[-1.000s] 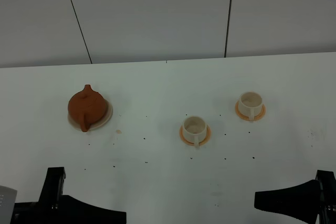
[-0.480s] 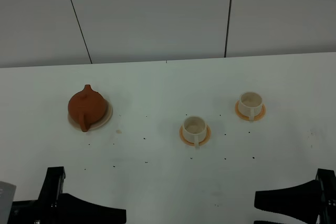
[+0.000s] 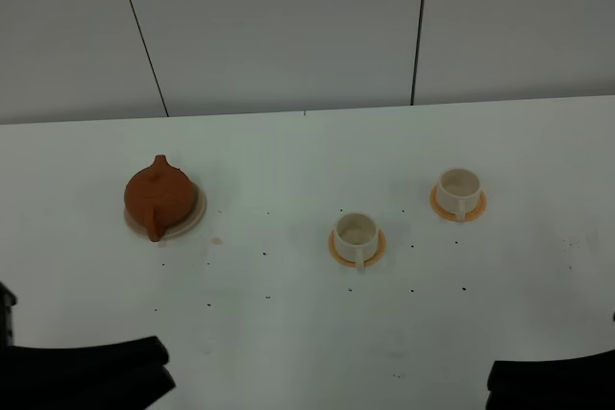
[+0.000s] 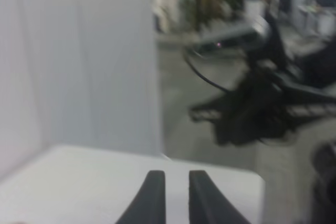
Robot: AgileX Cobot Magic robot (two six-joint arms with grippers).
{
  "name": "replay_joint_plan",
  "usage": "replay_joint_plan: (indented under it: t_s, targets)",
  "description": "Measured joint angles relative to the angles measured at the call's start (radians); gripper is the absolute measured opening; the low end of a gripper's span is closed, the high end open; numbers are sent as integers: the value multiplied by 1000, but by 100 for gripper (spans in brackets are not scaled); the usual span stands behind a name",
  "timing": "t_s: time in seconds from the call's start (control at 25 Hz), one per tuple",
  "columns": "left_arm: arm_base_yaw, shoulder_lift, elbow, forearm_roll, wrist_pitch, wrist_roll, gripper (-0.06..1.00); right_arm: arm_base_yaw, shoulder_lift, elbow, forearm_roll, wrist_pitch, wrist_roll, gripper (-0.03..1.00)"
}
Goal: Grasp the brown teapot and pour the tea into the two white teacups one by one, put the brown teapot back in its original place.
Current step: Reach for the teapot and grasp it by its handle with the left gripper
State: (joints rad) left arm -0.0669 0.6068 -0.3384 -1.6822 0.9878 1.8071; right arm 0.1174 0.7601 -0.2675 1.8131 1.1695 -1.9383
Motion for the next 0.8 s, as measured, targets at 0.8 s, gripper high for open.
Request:
replay_joint_plan:
  t_s: [0.8]
  targets:
    - [0, -371, 0, 90, -380, -426, 4, 0, -720, -26, -812, -780, 1237, -1]
